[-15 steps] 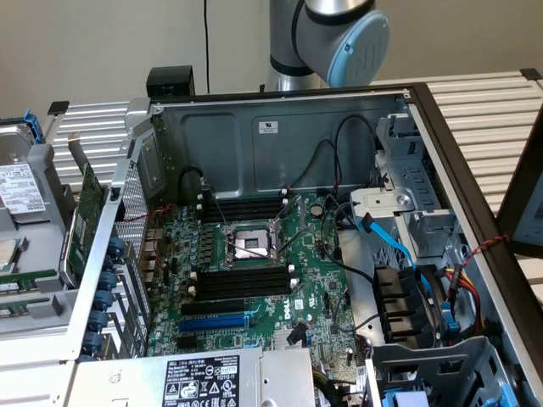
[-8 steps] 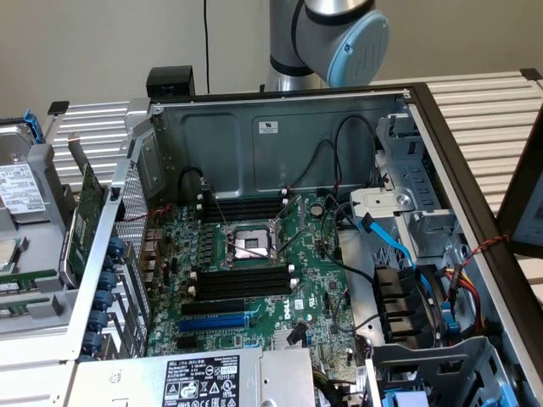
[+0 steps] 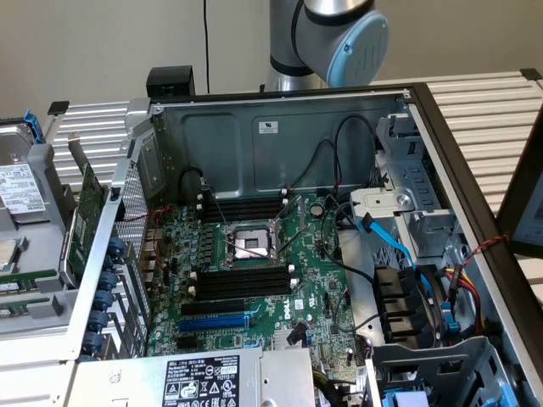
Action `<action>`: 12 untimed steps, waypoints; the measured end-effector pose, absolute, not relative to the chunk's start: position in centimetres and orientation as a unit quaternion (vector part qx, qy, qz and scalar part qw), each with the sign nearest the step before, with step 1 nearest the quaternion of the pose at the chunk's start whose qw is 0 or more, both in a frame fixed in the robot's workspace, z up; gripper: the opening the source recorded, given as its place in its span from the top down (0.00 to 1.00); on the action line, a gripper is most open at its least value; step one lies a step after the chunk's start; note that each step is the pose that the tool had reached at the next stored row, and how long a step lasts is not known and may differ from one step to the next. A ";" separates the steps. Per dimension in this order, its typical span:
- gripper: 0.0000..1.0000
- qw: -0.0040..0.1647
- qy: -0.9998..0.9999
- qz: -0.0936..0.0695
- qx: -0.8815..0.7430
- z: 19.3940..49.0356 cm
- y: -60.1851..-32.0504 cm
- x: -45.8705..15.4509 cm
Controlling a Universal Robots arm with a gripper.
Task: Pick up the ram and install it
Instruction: 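Pick up the ram and move it above insertion slot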
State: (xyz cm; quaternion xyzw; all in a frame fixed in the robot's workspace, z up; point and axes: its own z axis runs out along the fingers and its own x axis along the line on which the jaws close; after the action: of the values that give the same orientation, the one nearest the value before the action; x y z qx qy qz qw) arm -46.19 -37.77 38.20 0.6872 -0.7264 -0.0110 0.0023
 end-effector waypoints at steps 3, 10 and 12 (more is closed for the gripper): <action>0.89 0.002 -0.725 -0.011 0.689 38.1 -37.8 -46.2; 0.89 0.003 -0.715 -0.011 0.699 37.7 -37.8 -46.2; 0.89 0.003 -0.714 -0.011 0.700 37.7 -37.8 -46.2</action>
State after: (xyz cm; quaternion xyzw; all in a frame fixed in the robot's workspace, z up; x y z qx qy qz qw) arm -46.20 -37.77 37.66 0.7003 -0.7138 -0.0111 0.0028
